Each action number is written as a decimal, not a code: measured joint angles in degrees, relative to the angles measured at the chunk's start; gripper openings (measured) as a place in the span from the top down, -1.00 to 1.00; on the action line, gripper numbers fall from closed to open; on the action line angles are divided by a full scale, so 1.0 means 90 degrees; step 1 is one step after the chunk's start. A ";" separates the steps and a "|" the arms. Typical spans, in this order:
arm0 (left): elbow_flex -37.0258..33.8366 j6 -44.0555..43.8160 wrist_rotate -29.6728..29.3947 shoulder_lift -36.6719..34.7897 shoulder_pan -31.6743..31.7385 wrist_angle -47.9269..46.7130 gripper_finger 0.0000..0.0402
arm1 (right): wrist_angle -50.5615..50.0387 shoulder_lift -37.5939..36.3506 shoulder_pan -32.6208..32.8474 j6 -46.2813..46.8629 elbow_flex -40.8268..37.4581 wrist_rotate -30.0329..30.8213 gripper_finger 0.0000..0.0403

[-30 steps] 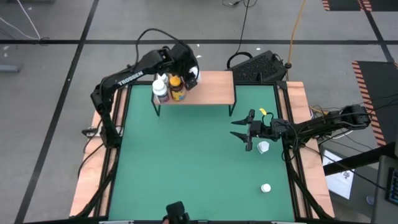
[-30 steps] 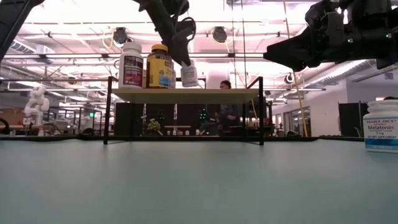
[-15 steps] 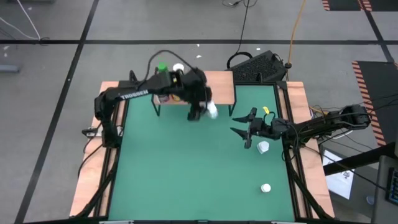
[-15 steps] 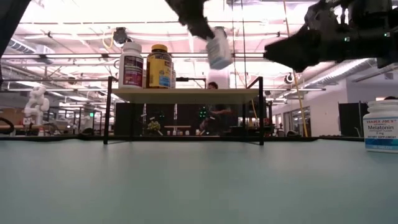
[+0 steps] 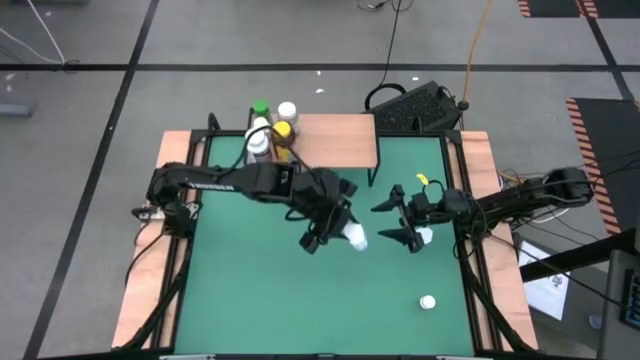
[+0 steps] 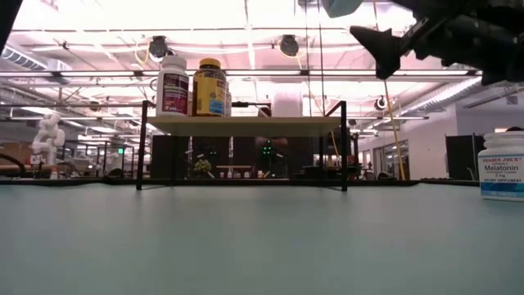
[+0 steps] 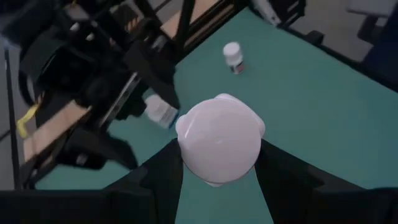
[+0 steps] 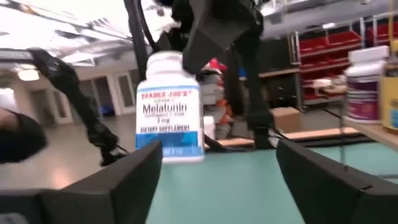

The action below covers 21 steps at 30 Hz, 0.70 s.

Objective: Pick and place medicine bottles onto shelf by color
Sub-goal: Put the left white supplement bottle on the shelf

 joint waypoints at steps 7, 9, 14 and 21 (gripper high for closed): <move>0.0000 0.0026 -0.0055 0.0000 -0.0082 0.0094 0.07 | 0.0335 0.0689 0.0348 0.0000 0.0379 0.0036 -0.82; 0.0000 0.0002 -0.0146 0.0000 -0.0063 0.0089 0.07 | 0.0310 0.0942 0.0424 -0.0113 0.0622 0.0037 -0.84; 0.0000 -0.0107 -0.0193 -0.0002 0.0023 0.0064 0.07 | 0.0187 0.1317 0.0478 -0.0370 0.0929 0.0035 -0.85; 0.0000 -0.0189 -0.0291 -0.0002 0.0087 -0.0075 0.07 | 0.0252 0.1379 0.0472 -0.0668 0.0930 0.0223 -0.78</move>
